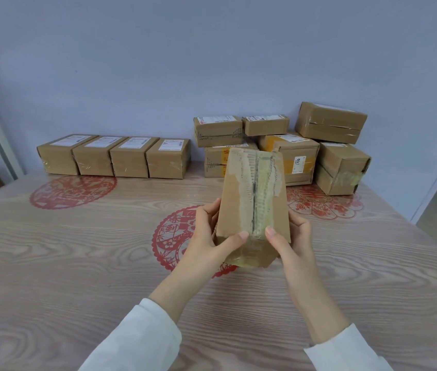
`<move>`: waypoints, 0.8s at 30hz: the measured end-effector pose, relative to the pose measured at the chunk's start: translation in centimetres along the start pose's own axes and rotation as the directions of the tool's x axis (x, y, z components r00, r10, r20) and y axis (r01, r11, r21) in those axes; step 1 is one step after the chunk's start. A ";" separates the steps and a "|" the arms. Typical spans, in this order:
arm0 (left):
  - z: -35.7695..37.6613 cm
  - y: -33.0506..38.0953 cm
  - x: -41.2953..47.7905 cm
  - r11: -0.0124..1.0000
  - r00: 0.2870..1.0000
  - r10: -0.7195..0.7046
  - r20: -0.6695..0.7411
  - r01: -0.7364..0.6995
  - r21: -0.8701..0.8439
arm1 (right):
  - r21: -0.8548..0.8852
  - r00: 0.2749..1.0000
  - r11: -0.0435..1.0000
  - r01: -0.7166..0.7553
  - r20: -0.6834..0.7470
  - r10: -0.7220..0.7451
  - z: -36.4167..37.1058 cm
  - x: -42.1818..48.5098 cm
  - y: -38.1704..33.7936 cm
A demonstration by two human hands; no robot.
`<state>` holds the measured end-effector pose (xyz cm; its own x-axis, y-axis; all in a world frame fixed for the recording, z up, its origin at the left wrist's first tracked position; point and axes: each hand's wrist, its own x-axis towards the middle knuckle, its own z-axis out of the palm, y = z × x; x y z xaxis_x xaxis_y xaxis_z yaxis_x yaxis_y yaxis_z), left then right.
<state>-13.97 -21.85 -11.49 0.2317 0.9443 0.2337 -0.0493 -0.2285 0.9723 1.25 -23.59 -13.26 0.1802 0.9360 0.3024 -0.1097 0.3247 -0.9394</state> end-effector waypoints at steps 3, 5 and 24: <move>0.1 0.0 0.1 1.000 1.000 -0.006 -0.013 0.006 -0.002 | -0.011 0.998 1.000 0.017 0.067 -0.016 -0.1 0.0 -0.4; 0.0 -0.2 0.3 1.000 1.000 -0.014 -0.005 0.014 0.001 | -0.027 0.996 0.999 0.016 0.092 -0.014 -0.2 0.0 -0.4; -1.0 -1.0 0.6 0.996 0.992 -0.084 0.095 0.086 -0.016 | -0.056 0.995 0.998 0.013 0.098 -0.008 0.3 0.1 -0.6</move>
<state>-14.76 -20.81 -12.31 0.3262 0.9334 0.1495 -0.0443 -0.1428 0.9888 1.03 -23.60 -12.62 0.0844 0.9422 0.3241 -0.0524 0.3290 -0.9429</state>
